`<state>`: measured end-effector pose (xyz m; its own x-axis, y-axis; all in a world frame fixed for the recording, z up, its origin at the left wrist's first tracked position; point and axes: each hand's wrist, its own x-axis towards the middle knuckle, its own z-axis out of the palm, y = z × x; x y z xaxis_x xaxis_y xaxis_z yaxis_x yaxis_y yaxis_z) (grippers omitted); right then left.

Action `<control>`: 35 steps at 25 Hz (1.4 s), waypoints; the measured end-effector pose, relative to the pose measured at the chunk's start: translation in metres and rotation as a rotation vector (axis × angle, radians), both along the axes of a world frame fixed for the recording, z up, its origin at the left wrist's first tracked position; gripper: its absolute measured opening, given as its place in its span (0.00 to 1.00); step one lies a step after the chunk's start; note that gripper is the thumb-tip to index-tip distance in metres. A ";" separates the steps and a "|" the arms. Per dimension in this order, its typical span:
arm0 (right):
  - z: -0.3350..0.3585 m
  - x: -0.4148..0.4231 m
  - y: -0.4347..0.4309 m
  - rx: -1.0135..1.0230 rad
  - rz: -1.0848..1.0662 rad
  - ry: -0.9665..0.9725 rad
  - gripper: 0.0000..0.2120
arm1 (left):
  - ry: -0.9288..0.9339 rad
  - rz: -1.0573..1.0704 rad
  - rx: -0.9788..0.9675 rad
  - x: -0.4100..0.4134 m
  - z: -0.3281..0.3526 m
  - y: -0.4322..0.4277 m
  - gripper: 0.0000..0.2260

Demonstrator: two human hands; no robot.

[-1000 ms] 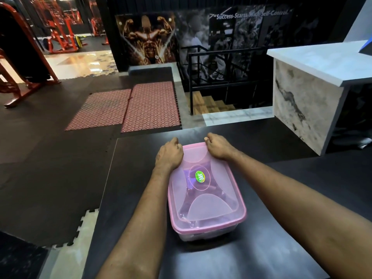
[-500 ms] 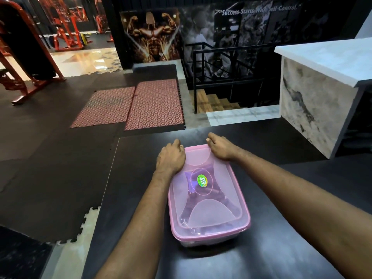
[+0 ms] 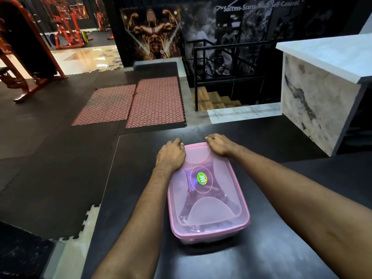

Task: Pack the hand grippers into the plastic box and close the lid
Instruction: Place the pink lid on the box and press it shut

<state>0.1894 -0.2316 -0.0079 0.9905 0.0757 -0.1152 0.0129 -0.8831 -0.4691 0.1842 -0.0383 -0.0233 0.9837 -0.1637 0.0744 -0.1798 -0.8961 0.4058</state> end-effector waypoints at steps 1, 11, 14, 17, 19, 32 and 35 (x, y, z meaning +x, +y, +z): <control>-0.001 0.000 0.000 -0.002 -0.005 0.004 0.21 | 0.002 0.000 0.001 0.000 0.000 0.000 0.13; -0.003 -0.002 0.002 0.040 -0.074 -0.002 0.17 | 0.021 0.002 0.007 0.002 -0.001 -0.001 0.15; -0.007 -0.002 0.002 0.068 -0.092 0.030 0.14 | 0.023 -0.005 0.008 0.002 -0.001 -0.001 0.15; -0.008 -0.002 0.003 0.089 -0.113 0.030 0.16 | 0.023 -0.007 0.008 0.002 -0.001 -0.001 0.15; -0.008 -0.001 0.003 0.102 -0.112 0.029 0.17 | 0.020 -0.002 0.007 0.003 -0.001 -0.002 0.15; -0.017 -0.057 -0.003 0.109 -0.468 0.047 0.31 | 0.078 0.105 -0.039 0.000 0.005 -0.004 0.17; -0.018 -0.058 -0.001 0.157 -0.561 0.053 0.33 | 0.075 0.121 -0.063 -0.004 0.008 -0.006 0.17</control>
